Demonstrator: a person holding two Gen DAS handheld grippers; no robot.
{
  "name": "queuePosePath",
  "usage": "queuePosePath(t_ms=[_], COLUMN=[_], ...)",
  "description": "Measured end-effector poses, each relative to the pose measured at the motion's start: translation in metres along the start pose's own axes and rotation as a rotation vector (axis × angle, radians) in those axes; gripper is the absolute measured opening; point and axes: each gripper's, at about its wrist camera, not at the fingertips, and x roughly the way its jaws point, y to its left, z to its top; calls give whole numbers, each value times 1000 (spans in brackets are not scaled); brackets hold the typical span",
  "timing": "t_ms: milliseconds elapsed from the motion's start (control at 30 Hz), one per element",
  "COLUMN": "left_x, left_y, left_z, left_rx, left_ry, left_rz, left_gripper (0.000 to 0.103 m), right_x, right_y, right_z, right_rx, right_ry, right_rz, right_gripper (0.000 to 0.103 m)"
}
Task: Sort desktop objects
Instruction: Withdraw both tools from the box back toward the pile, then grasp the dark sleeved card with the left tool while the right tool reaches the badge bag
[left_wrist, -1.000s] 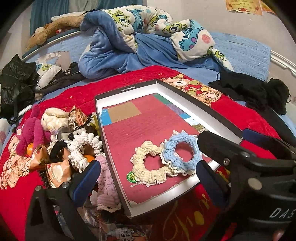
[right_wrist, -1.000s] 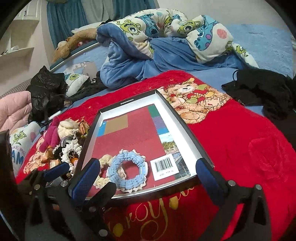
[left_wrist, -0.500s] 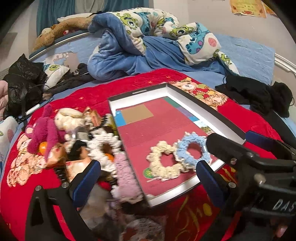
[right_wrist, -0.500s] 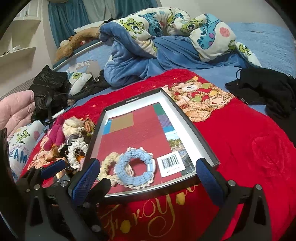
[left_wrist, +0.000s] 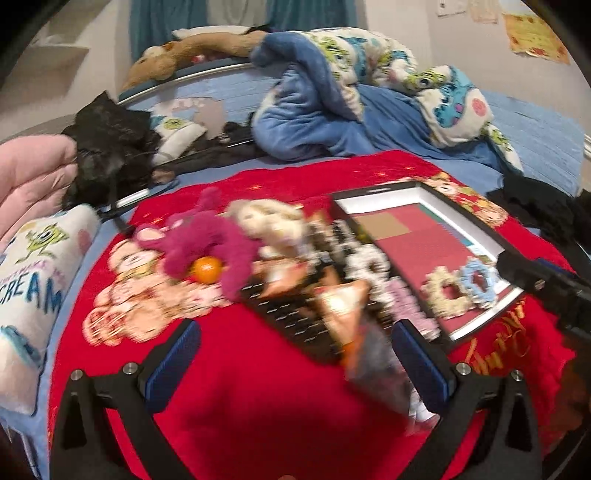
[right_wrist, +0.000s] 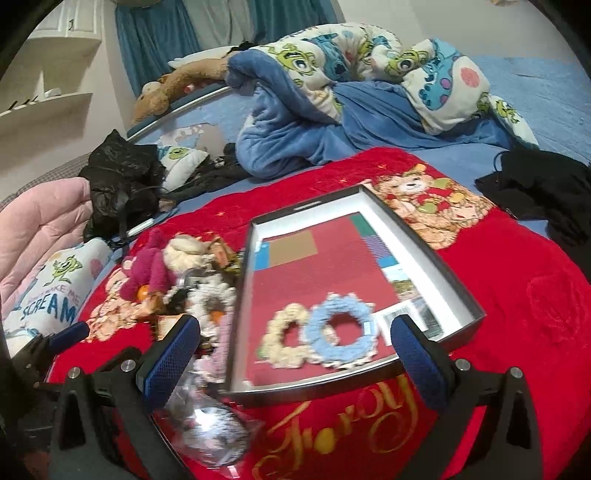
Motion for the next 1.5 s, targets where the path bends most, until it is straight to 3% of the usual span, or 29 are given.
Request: queuePosePath(t_ms=[267,433,800,1200,1267,1400,1500], left_x=[-4,9,32,44,44,48,46], left_y=[29,19,-29,-31,-29,-23,-27], left_z=[-6,-16,-38,-40,-40,-42,-44], left_rx=[-35,-18,96,83,74,14,24], left_ry=[3,30,86,113,112,151,160], left_rz=[-15,-60,-103,-149,-151,-221,-253], left_gripper=[103,103,103,102,92,56,27], right_x=[-8,-6,-5,0,0,1,2], right_y=[49,65,34,21,24,28,28], right_z=[-2,-10,-13,-15,-16,-17,-18], right_rx=[-43,-112,-88,-52,-63,-75,-69], right_ry=[-35,-39,-16,14,15,17,21], right_rz=[84,56,19,24,25,24,25], right_gripper=[103,103,103,103,103,103,103])
